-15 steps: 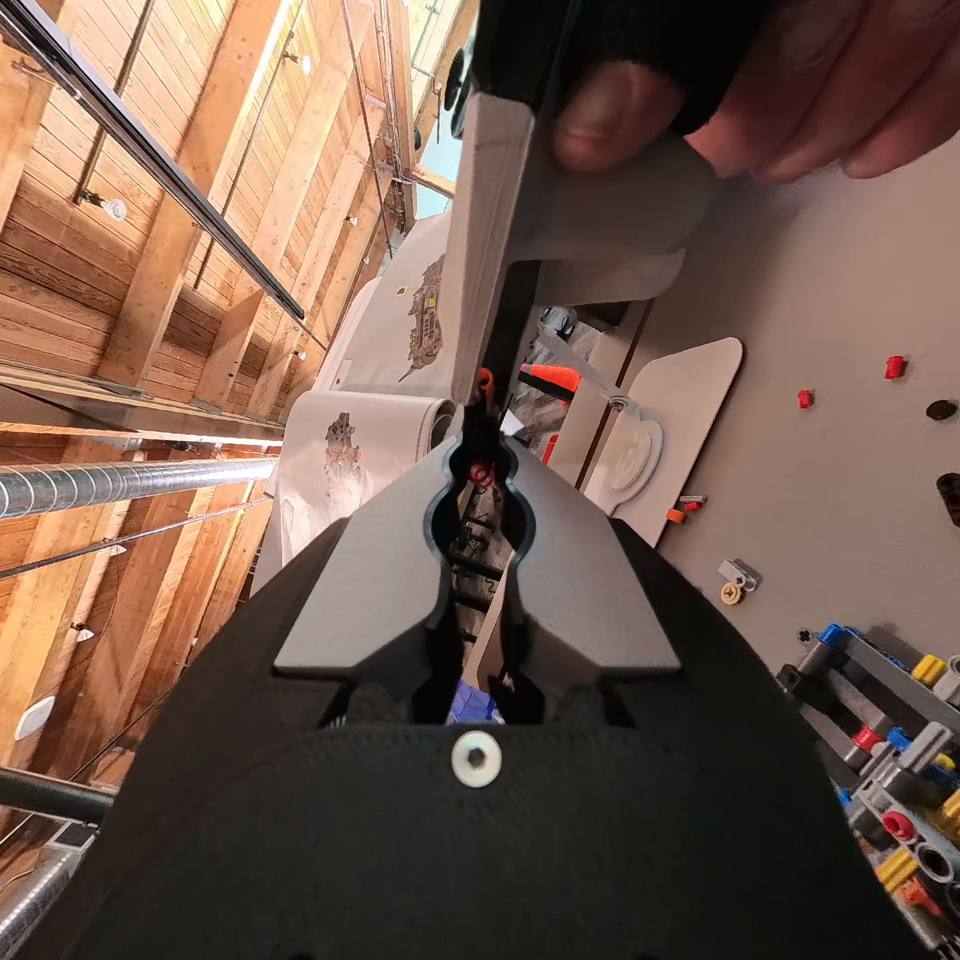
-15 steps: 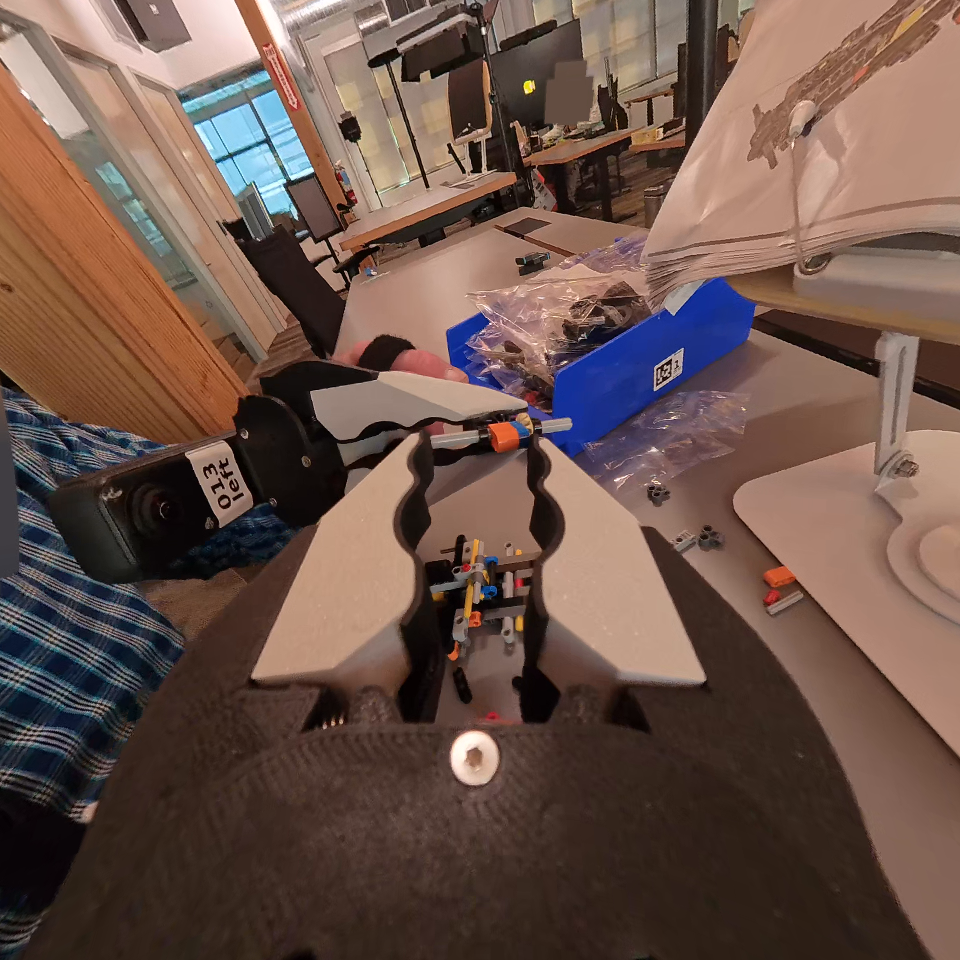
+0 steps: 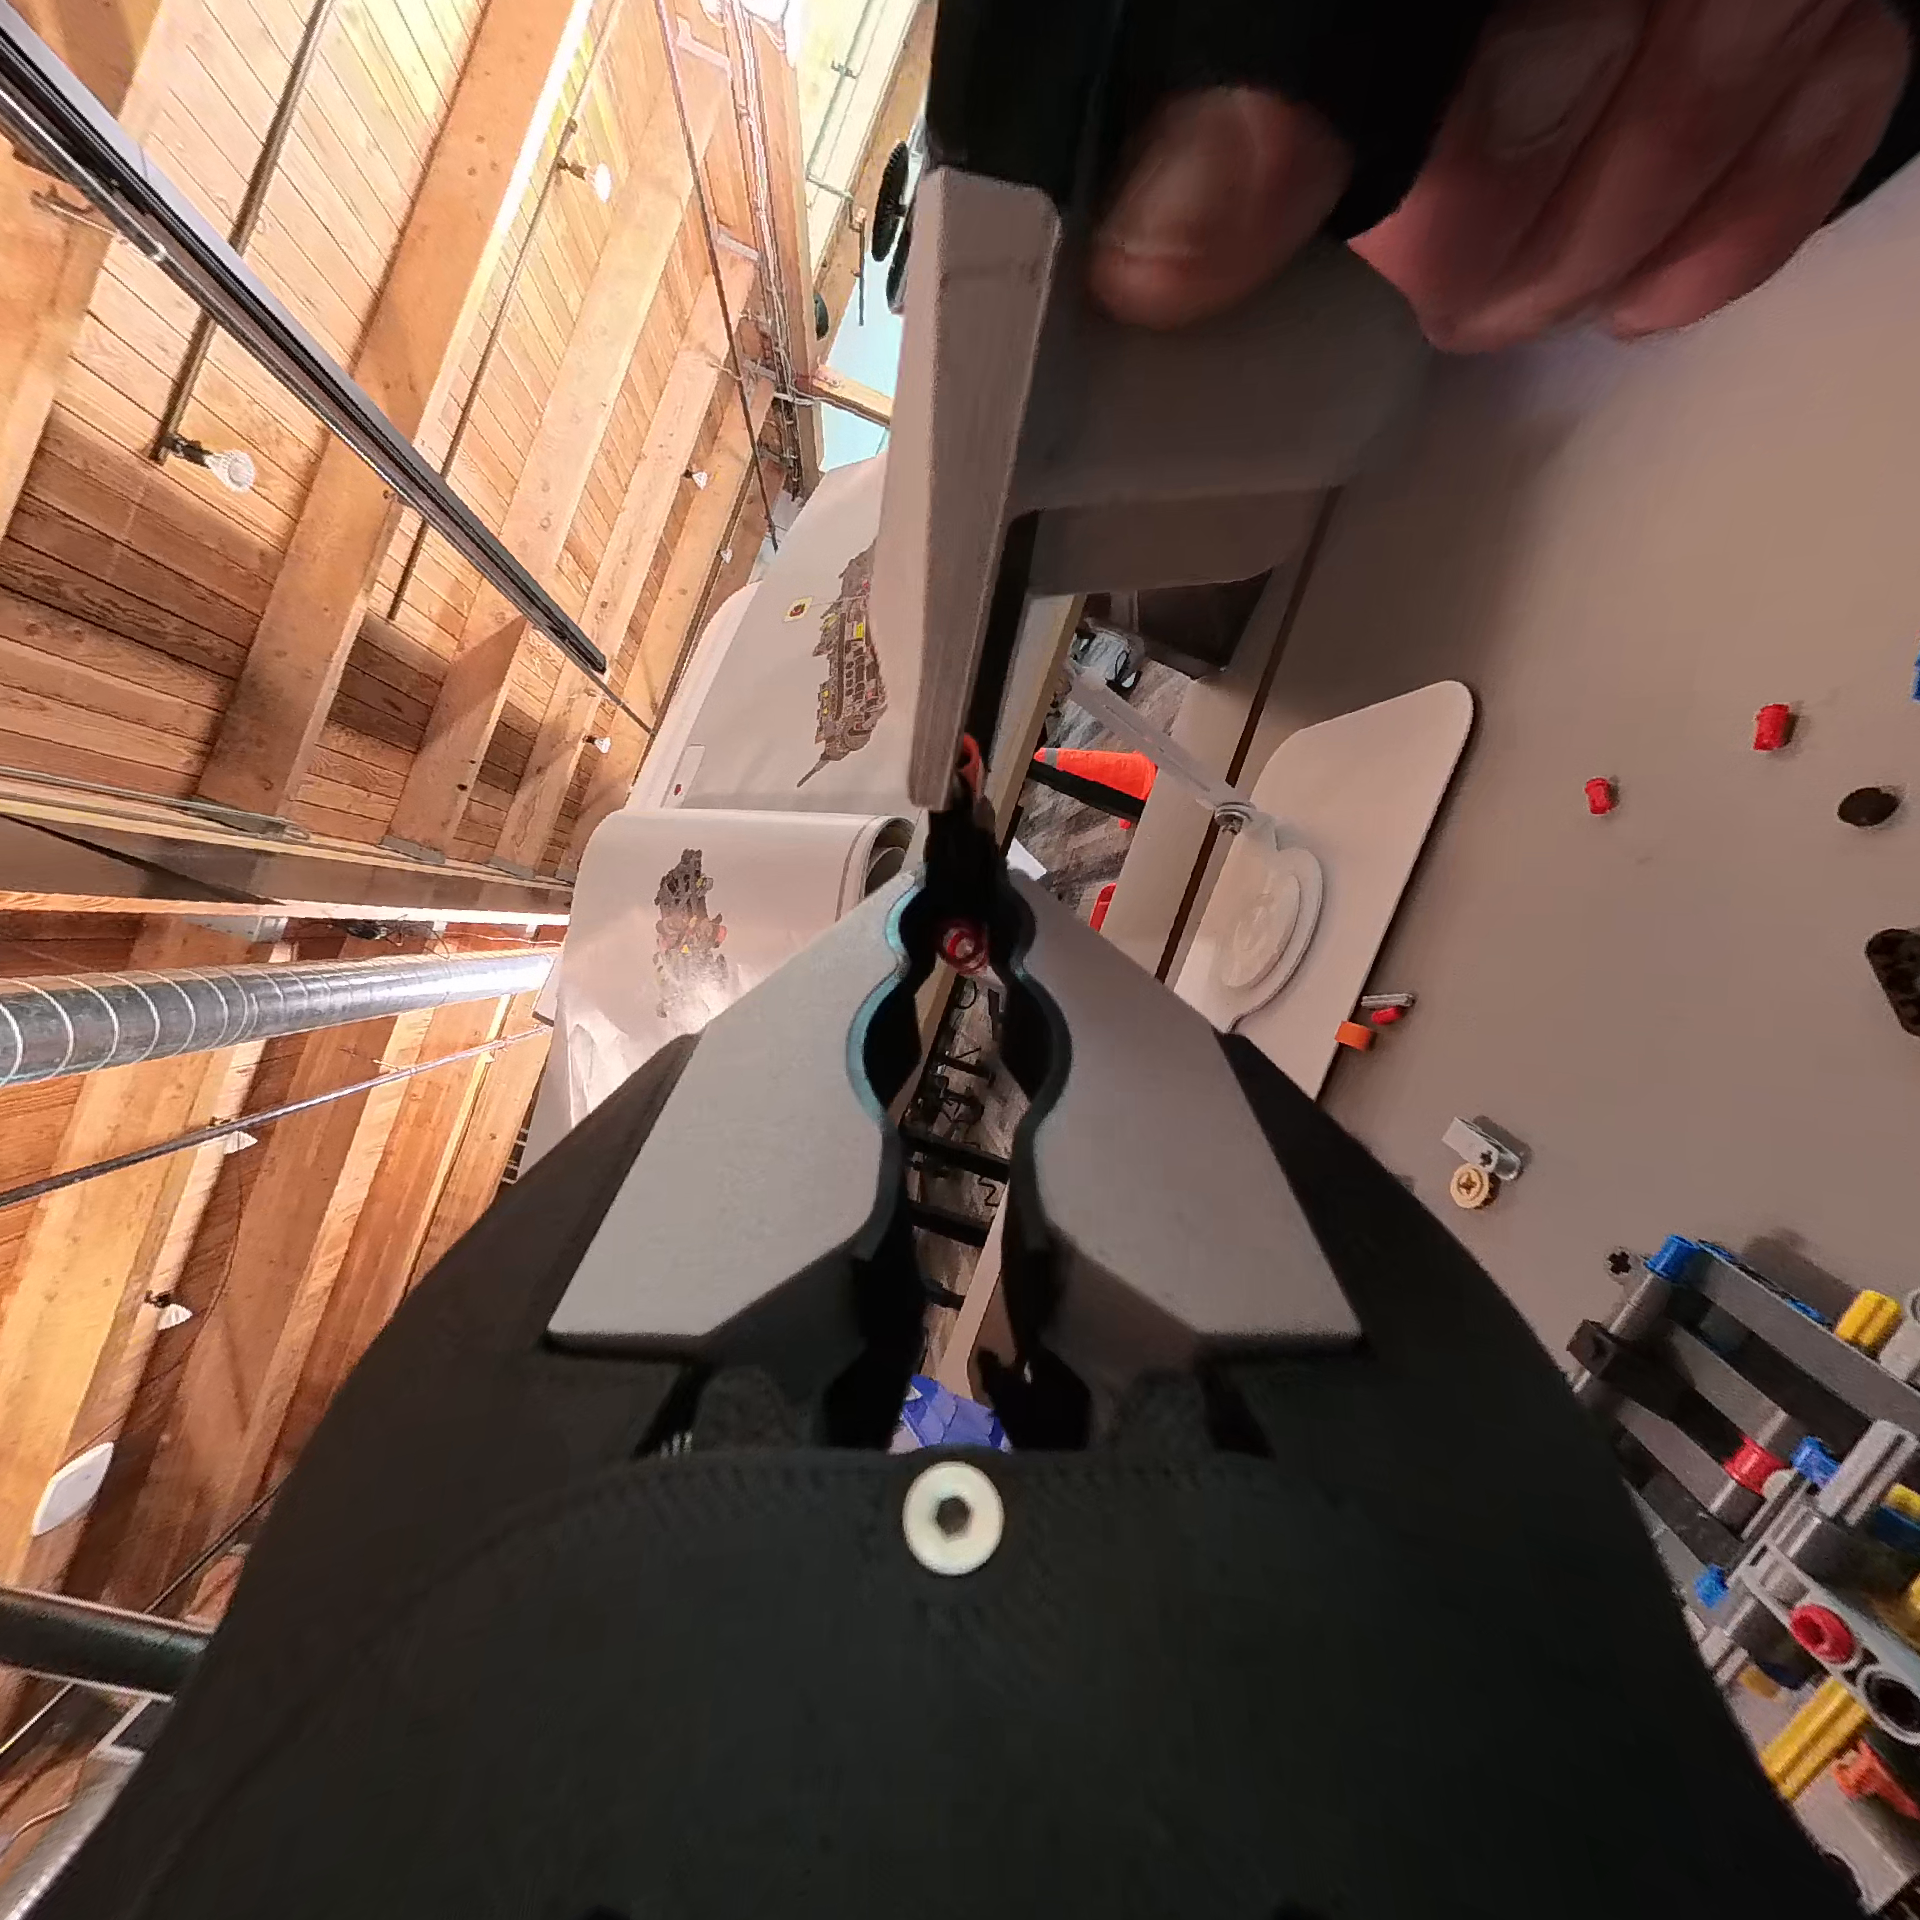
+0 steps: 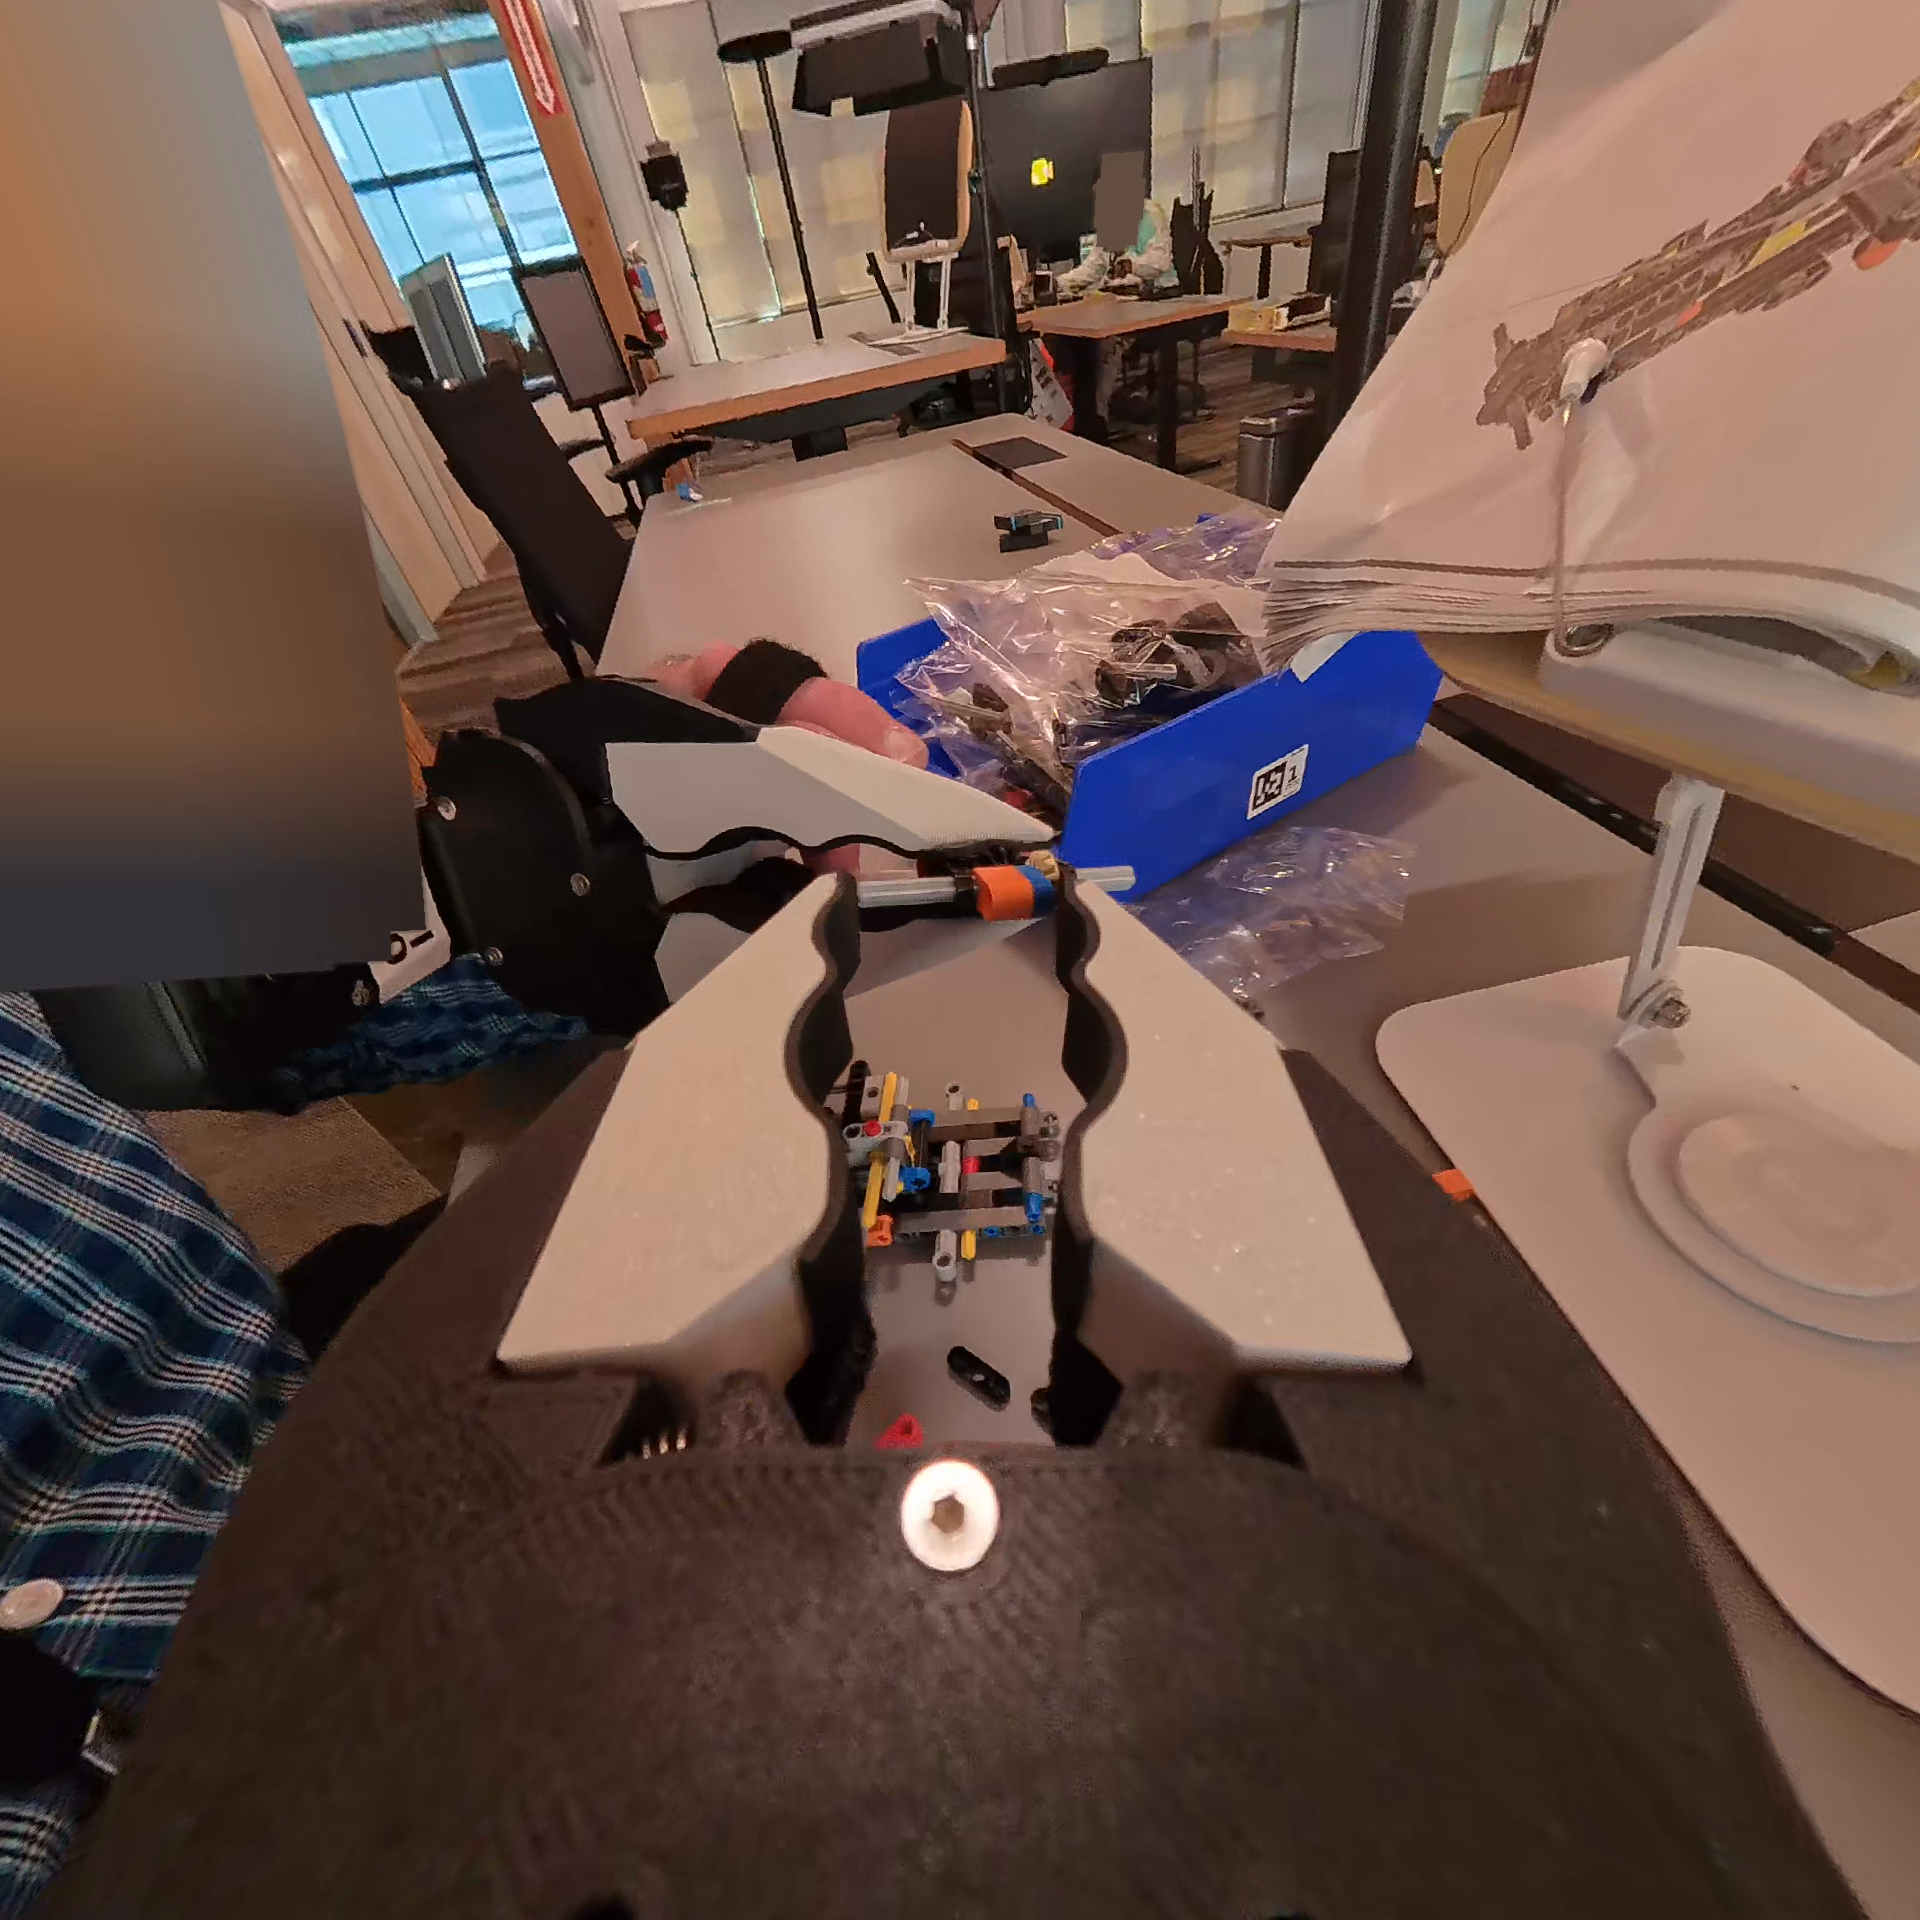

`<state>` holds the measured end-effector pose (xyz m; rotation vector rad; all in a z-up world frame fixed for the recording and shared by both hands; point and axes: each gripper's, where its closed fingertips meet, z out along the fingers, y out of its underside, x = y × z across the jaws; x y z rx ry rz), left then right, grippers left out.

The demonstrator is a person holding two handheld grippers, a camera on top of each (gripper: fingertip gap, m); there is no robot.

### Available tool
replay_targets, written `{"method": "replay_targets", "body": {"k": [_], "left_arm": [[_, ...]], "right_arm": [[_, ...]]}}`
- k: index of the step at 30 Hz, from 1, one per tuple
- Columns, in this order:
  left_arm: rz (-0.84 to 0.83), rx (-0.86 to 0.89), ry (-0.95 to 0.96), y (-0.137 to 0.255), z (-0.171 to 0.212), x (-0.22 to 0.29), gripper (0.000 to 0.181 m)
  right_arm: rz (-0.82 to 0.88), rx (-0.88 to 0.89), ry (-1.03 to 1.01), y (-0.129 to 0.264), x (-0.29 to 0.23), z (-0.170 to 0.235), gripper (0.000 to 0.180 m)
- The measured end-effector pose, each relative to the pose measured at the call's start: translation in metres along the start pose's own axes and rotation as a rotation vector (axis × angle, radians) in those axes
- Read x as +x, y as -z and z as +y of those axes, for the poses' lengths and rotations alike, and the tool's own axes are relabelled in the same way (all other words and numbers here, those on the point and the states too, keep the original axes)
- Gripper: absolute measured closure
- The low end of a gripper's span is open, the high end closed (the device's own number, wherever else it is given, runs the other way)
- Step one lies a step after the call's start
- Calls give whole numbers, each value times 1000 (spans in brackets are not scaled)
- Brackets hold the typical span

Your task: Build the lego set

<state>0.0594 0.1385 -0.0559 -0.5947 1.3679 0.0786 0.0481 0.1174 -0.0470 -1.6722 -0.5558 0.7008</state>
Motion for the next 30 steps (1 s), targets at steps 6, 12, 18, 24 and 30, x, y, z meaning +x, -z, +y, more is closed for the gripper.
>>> {"method": "replay_targets", "body": {"k": [6,12,18,24,30], "left_arm": [[-3,1,-23,2,-2,0,174],[-9,-8,-22,1,-1,1,175],[-4,-19,-12,1,1,1,176],[-5,-19,-22,0,3,1,175],[-3,-26,-19,-1,5,2,176]], "right_arm": [[-19,-25,5,2,-3,0,145],[-26,-30,-20,4,-3,1,146],[-15,-30,-29,4,-2,2,149],[-8,-30,-39,3,-1,2,152],[24,-35,-30,3,2,2,154]]}}
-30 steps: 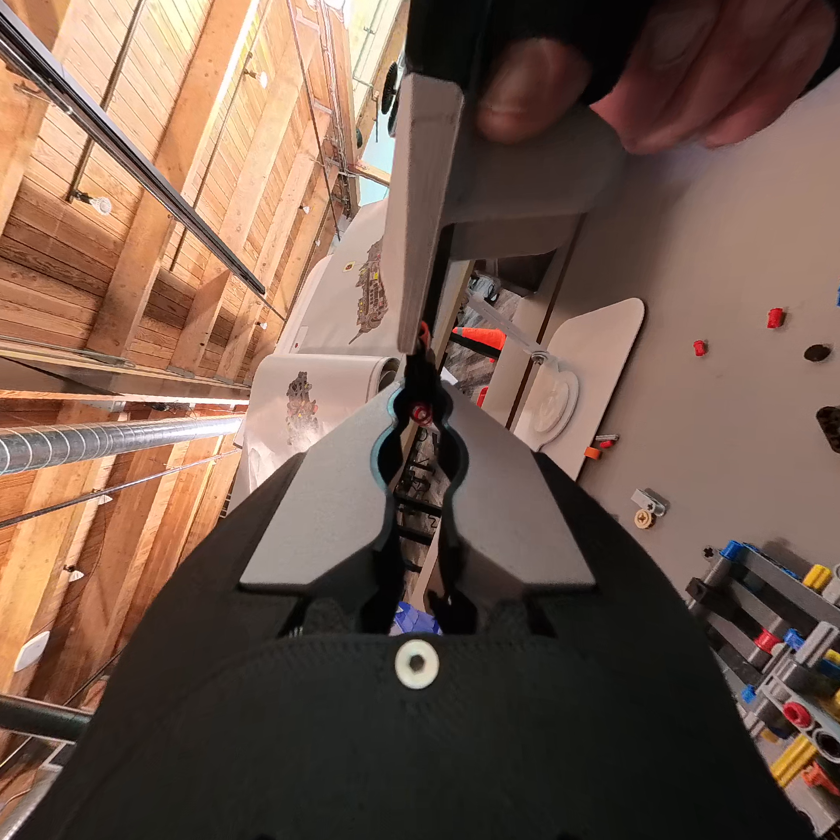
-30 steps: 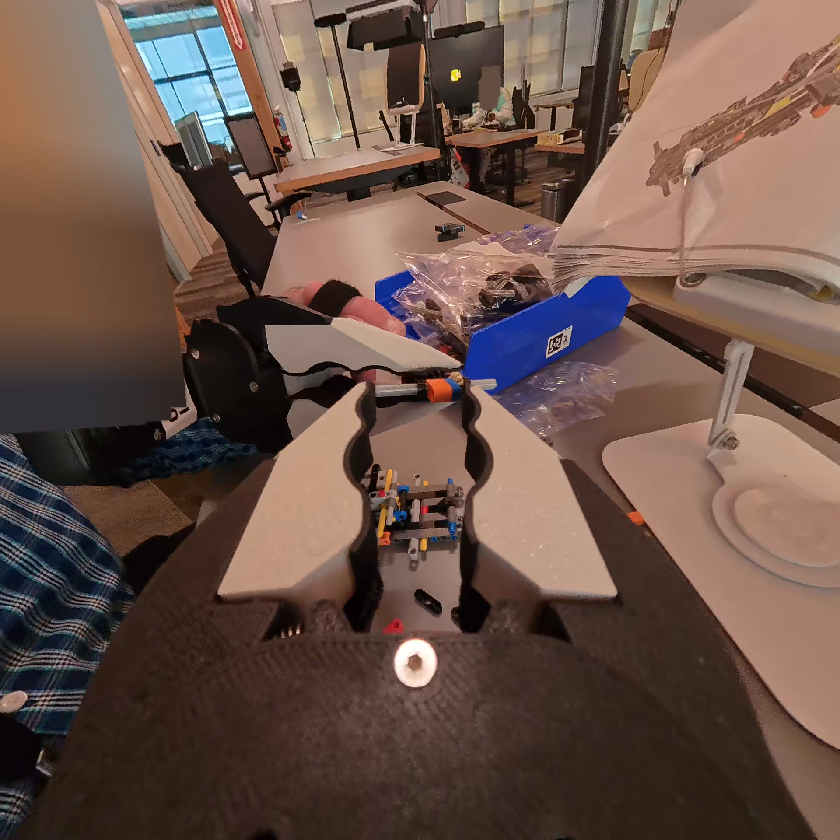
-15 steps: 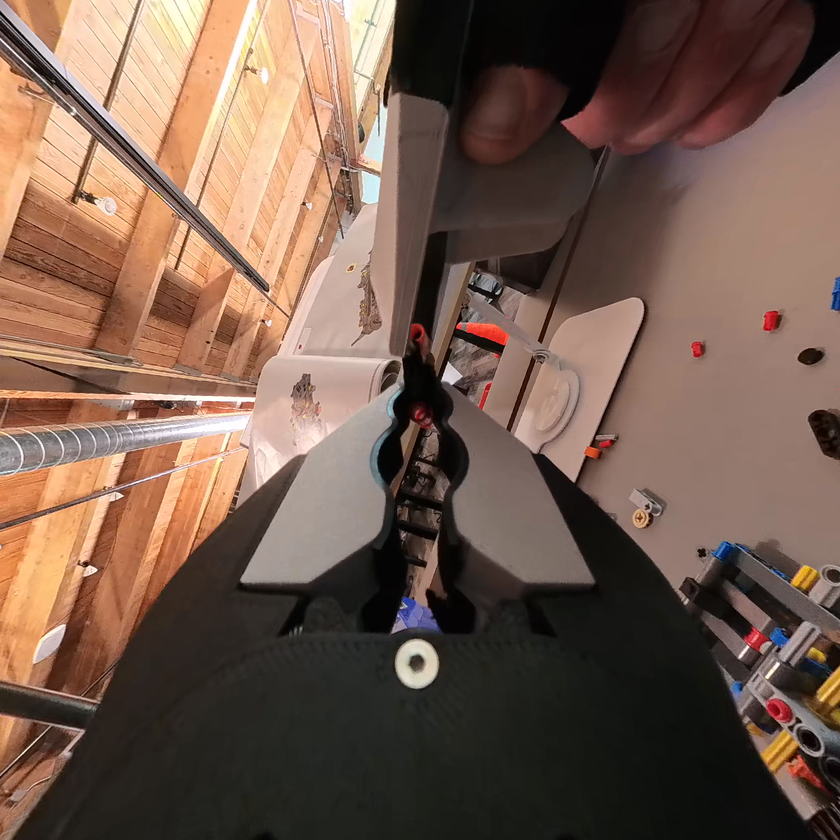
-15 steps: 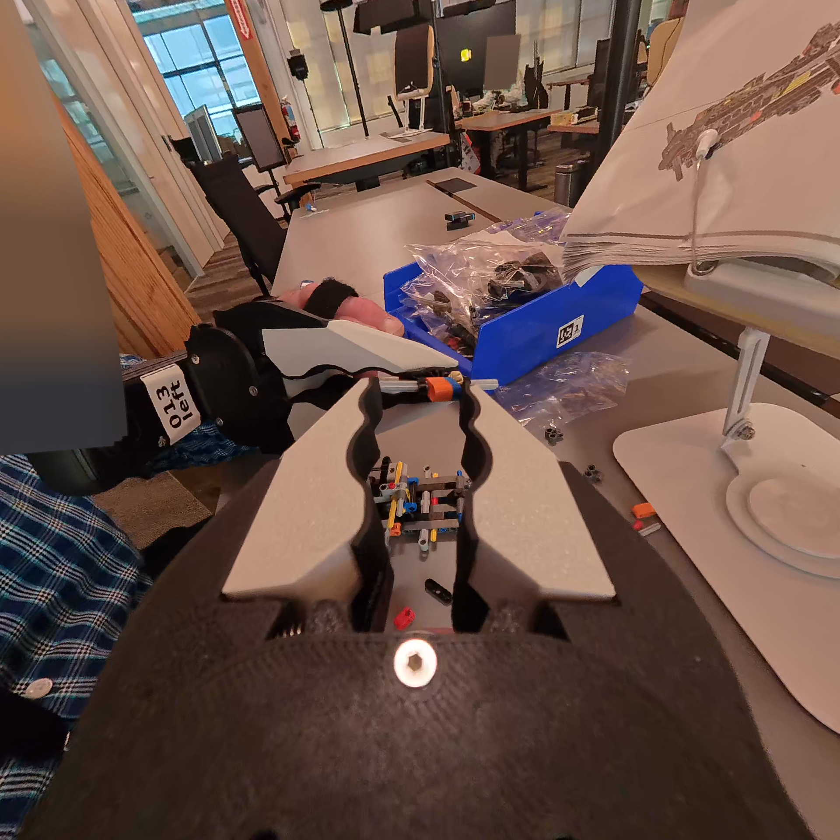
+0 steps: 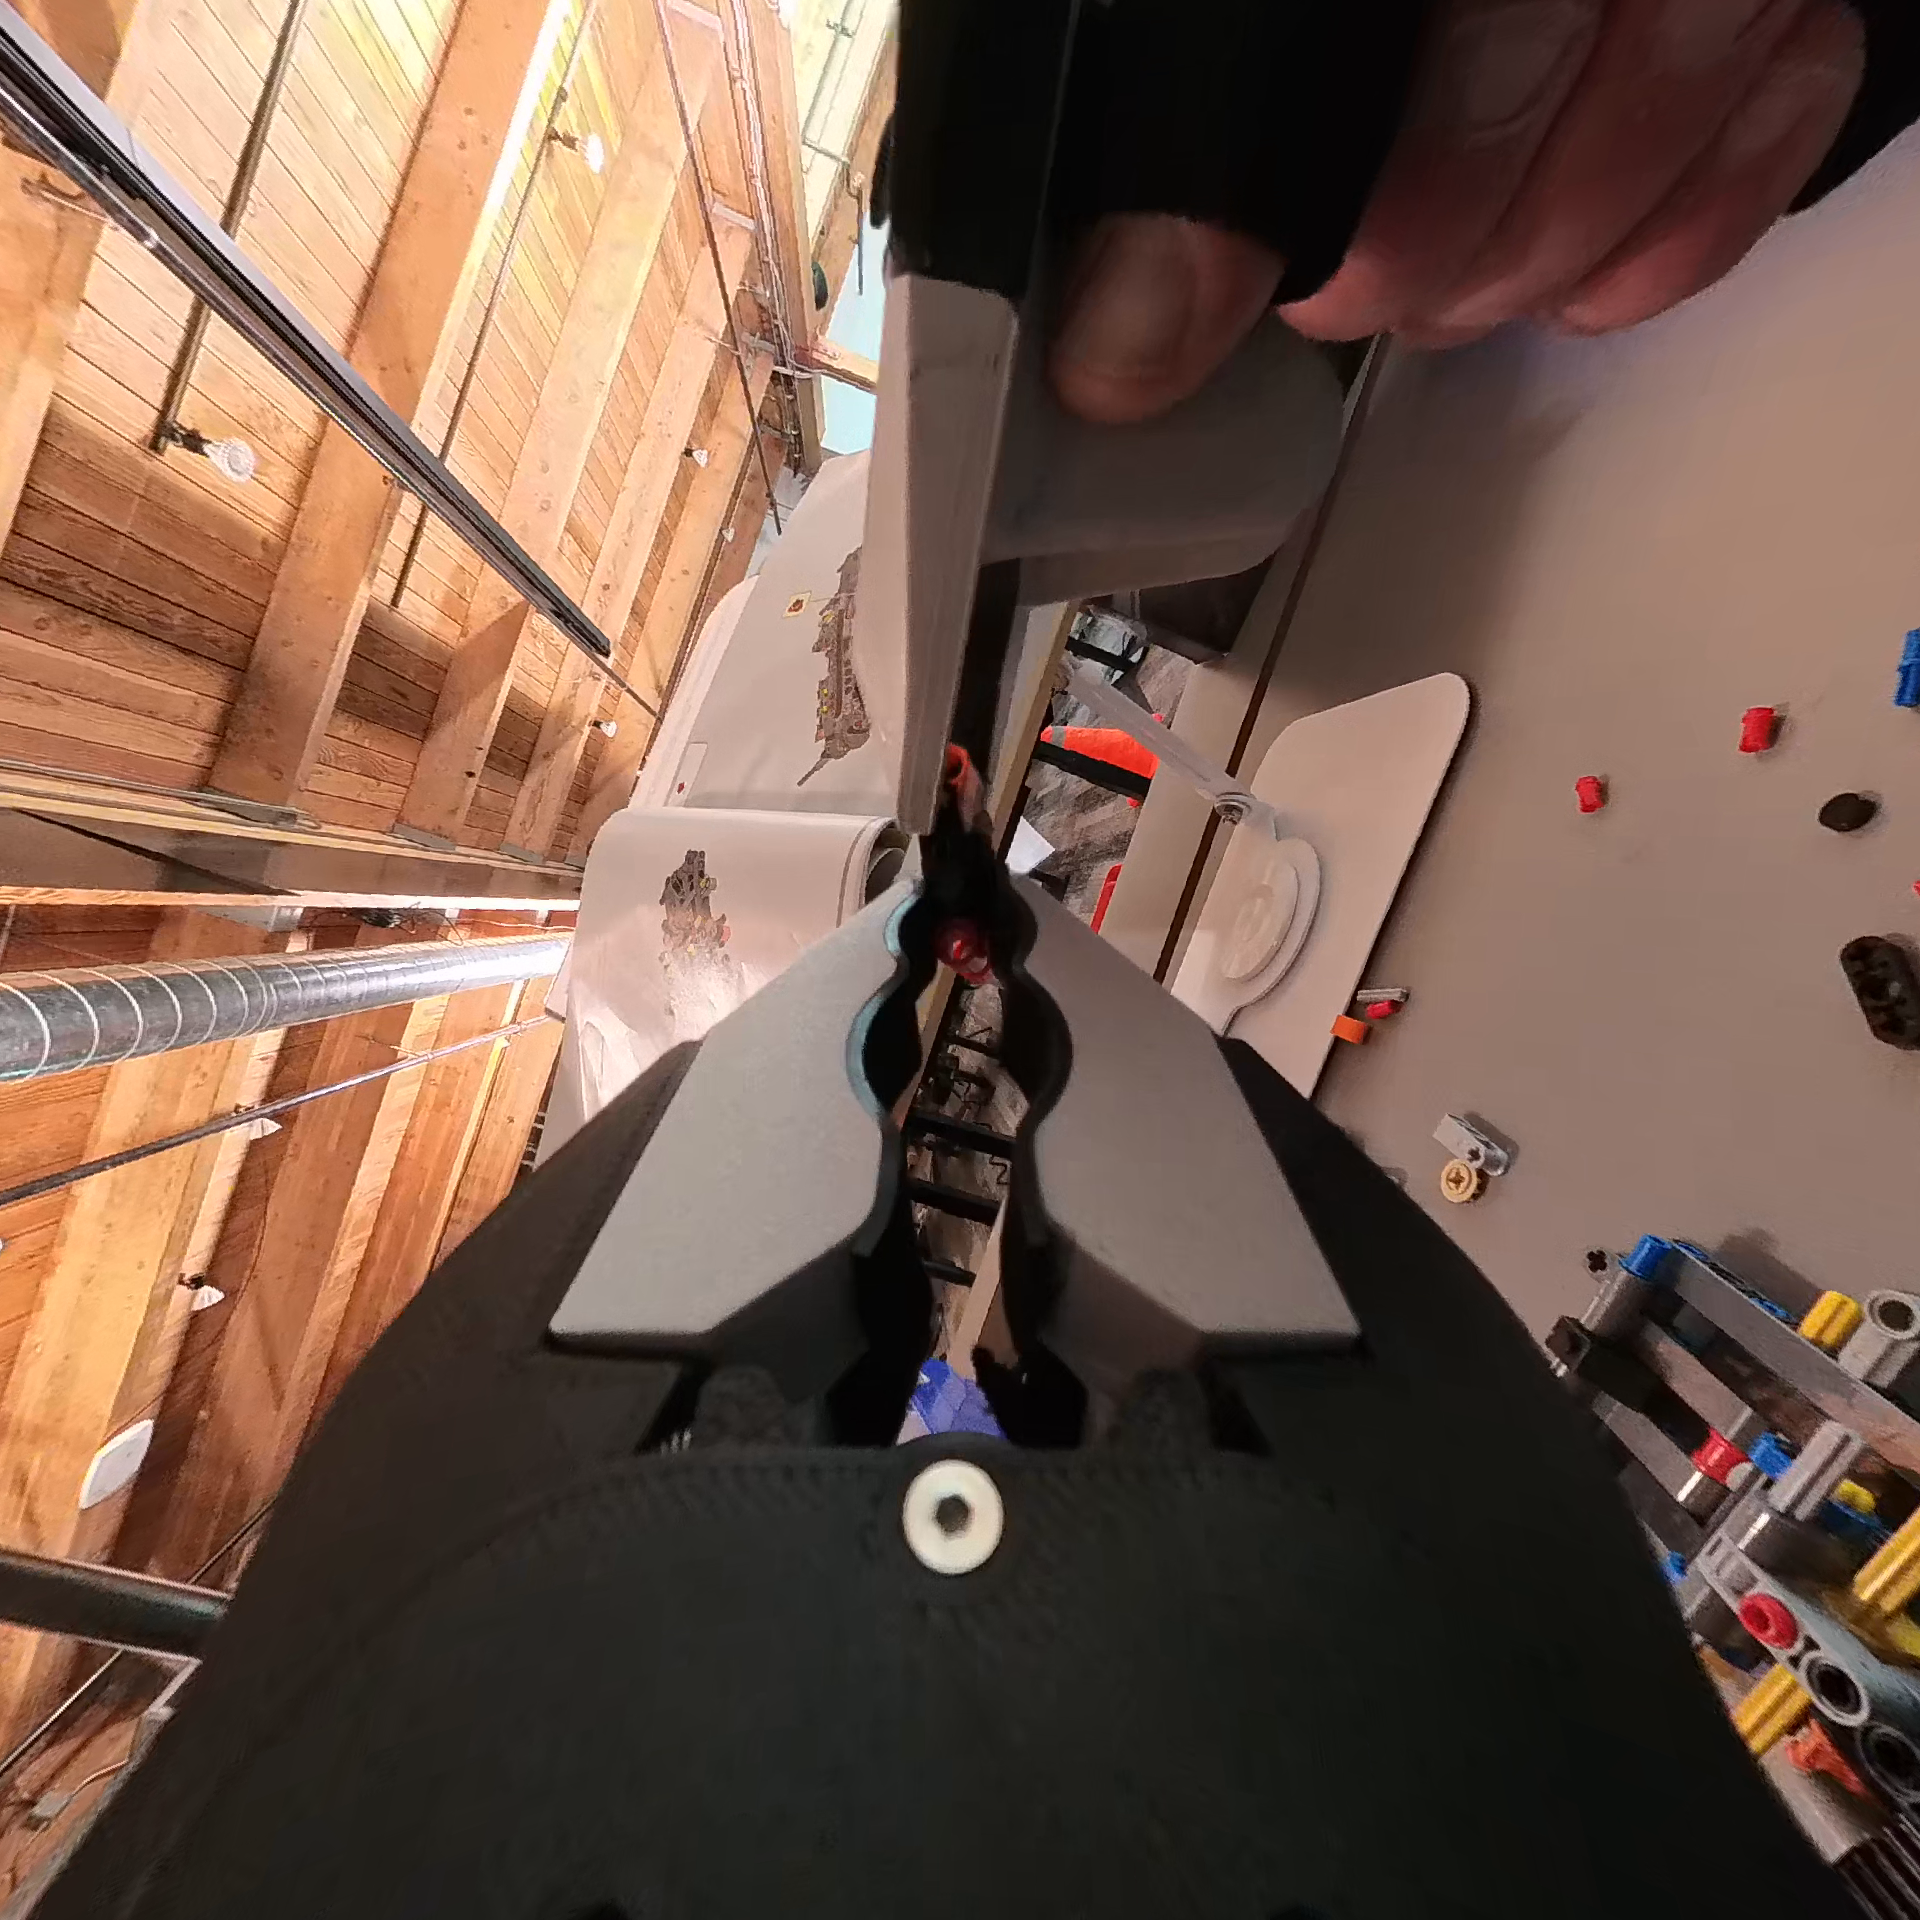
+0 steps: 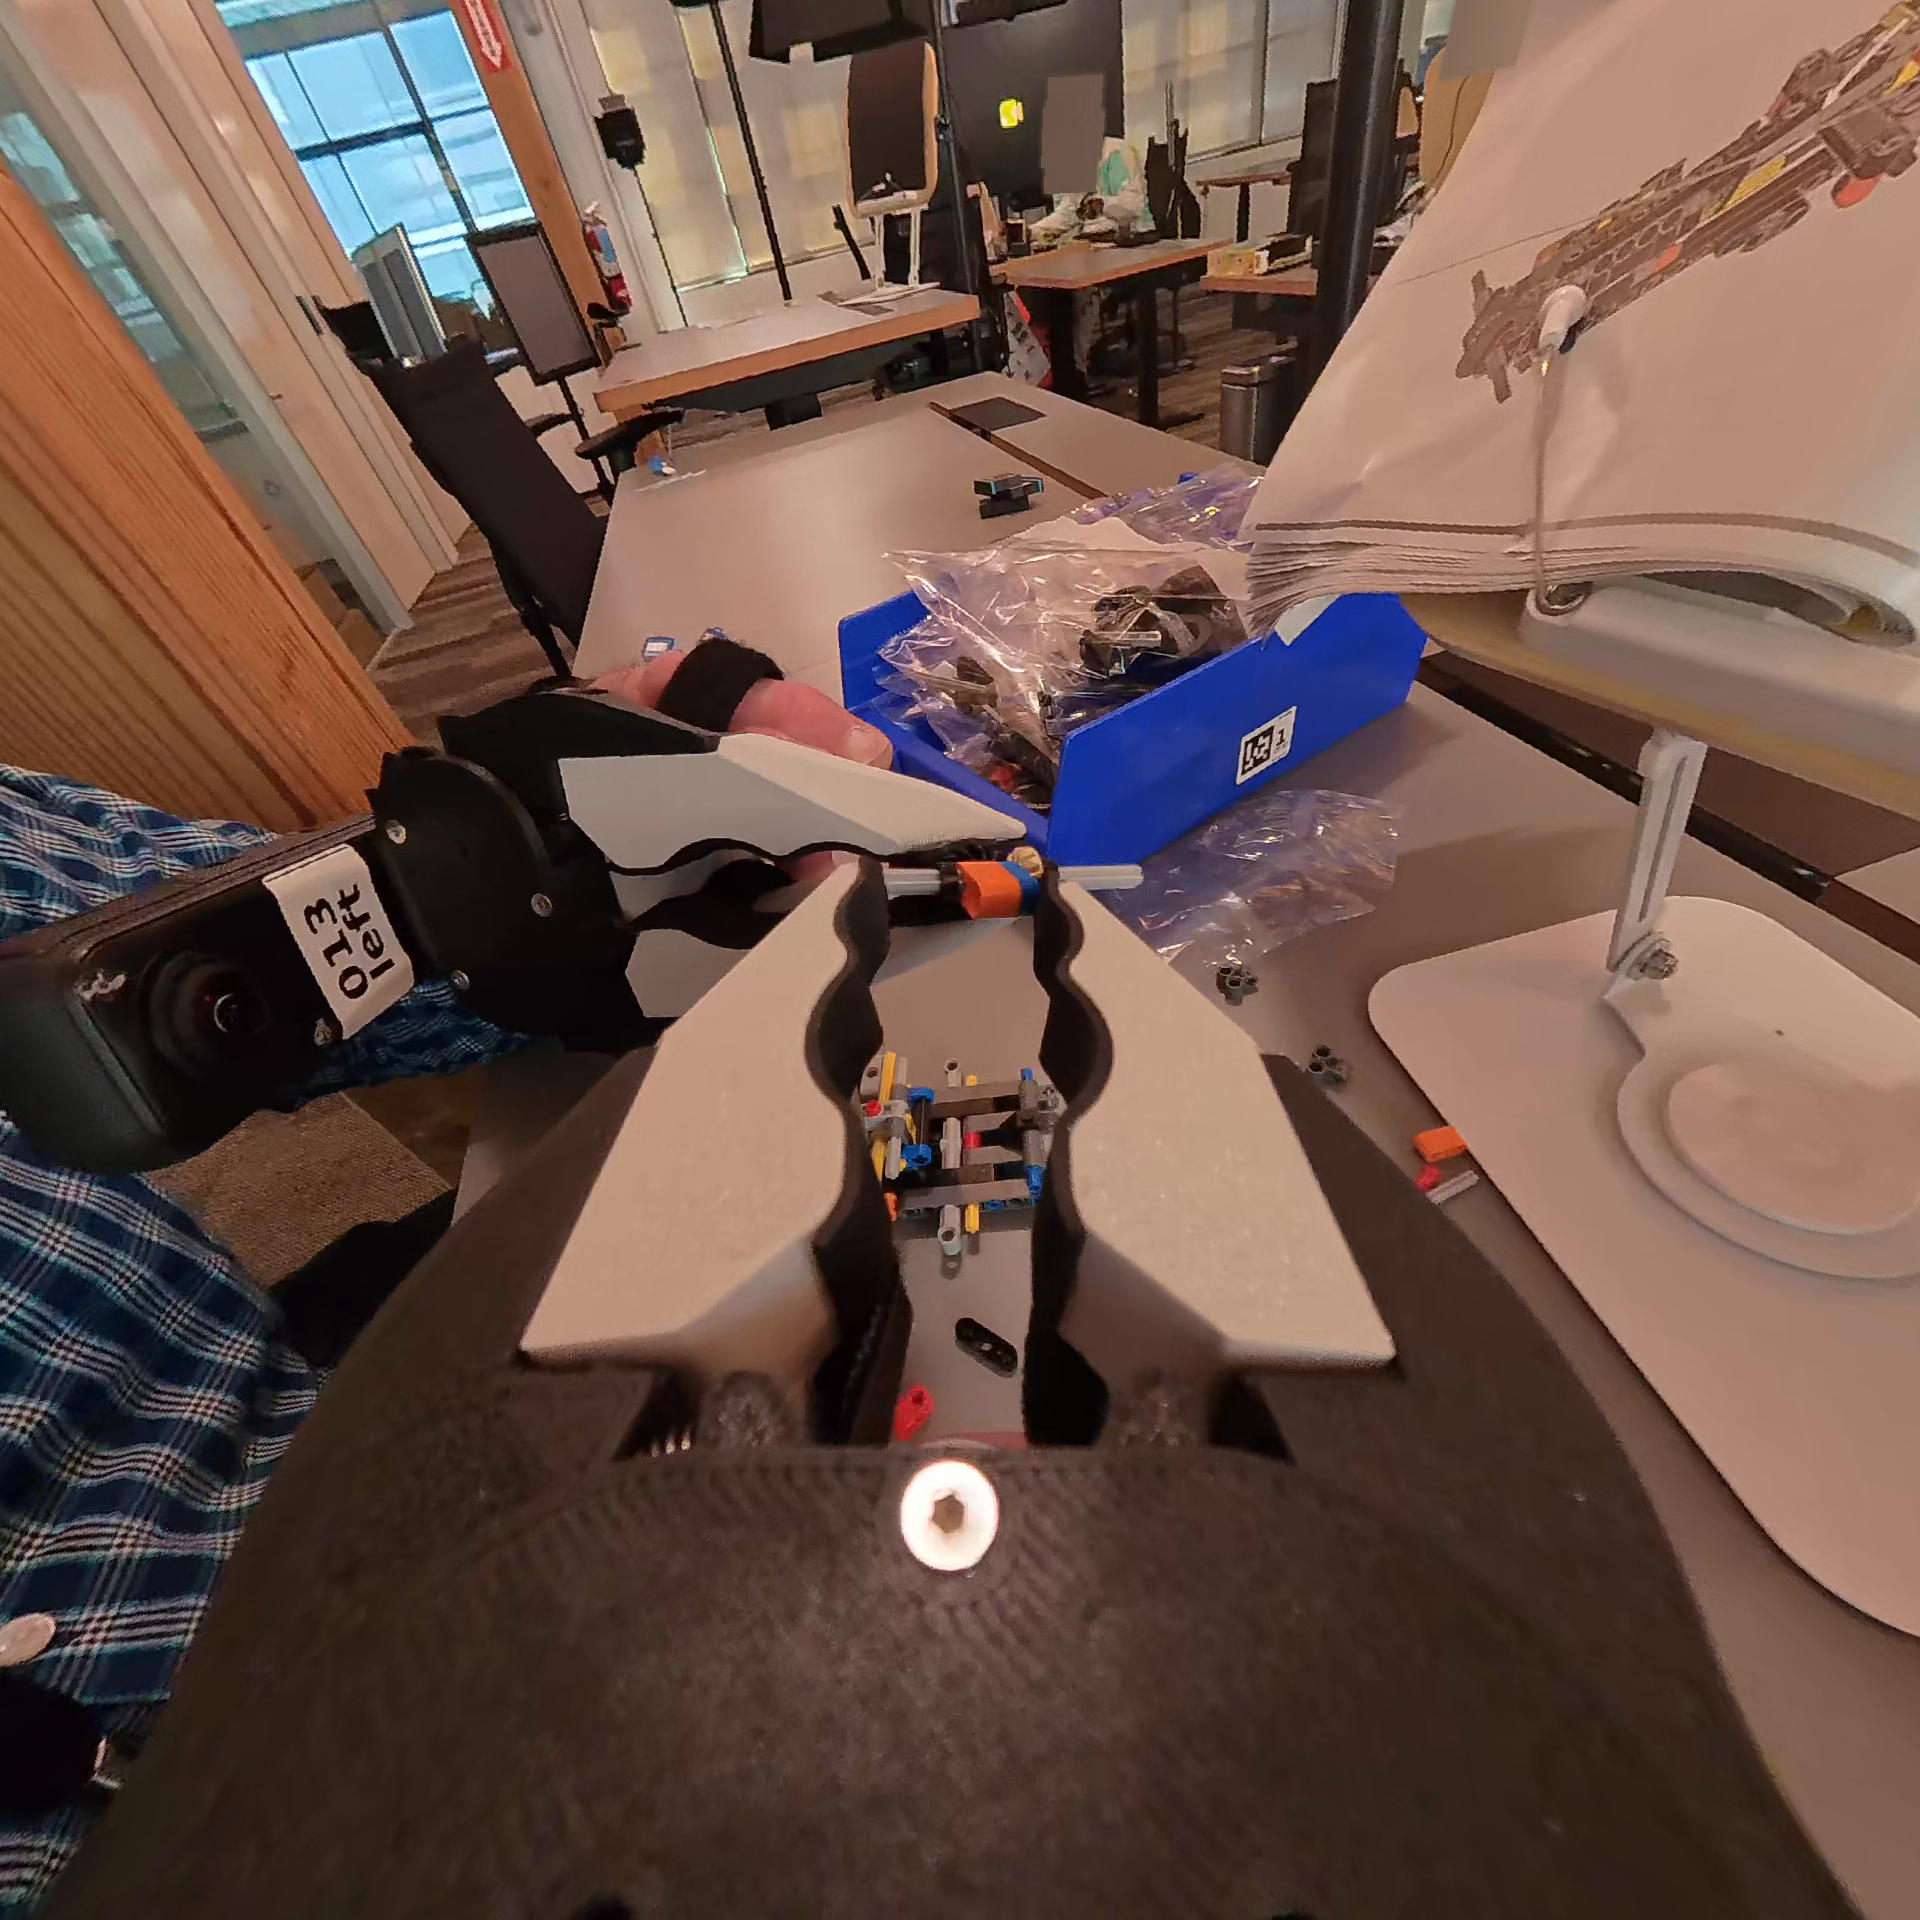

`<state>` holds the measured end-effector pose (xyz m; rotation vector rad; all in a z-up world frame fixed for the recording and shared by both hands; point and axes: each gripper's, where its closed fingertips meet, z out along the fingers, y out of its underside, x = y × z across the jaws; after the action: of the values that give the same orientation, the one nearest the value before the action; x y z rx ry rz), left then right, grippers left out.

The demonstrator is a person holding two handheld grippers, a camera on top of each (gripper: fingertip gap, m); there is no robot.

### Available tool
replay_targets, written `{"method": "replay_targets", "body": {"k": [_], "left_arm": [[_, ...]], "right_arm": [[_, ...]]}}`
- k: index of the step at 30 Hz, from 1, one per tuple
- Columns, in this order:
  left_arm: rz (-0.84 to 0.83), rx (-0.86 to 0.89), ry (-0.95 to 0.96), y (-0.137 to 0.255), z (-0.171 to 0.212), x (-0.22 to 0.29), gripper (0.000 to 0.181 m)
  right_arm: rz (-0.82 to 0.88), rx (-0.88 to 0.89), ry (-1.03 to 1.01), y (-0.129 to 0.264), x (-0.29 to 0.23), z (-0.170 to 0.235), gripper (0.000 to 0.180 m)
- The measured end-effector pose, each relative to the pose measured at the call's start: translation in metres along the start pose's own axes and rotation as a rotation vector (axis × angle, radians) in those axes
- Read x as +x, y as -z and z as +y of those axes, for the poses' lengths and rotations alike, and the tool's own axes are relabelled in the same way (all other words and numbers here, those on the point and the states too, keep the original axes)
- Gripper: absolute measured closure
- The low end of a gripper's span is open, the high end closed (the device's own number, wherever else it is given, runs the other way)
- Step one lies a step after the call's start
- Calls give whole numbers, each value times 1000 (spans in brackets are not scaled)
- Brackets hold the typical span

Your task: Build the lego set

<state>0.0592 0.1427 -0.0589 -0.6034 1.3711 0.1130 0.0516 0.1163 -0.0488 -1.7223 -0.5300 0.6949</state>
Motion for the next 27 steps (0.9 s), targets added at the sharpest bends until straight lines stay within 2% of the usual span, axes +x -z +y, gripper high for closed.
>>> {"method": "replay_targets", "body": {"k": [4,9,20,27], "left_arm": [[11,-4,12,-4,8,2,175],[1,47,10,-2,0,-2,175],[23,99,8,3,-9,1,175],[8,60,-29,5,-11,0,177]], "right_arm": [[11,-4,-9,-3,5,3,153],[-110,-16,-22,5,-3,-2,150],[-215,-29,-12,13,-10,1,153],[-189,-41,-1,12,-10,3,154]]}}
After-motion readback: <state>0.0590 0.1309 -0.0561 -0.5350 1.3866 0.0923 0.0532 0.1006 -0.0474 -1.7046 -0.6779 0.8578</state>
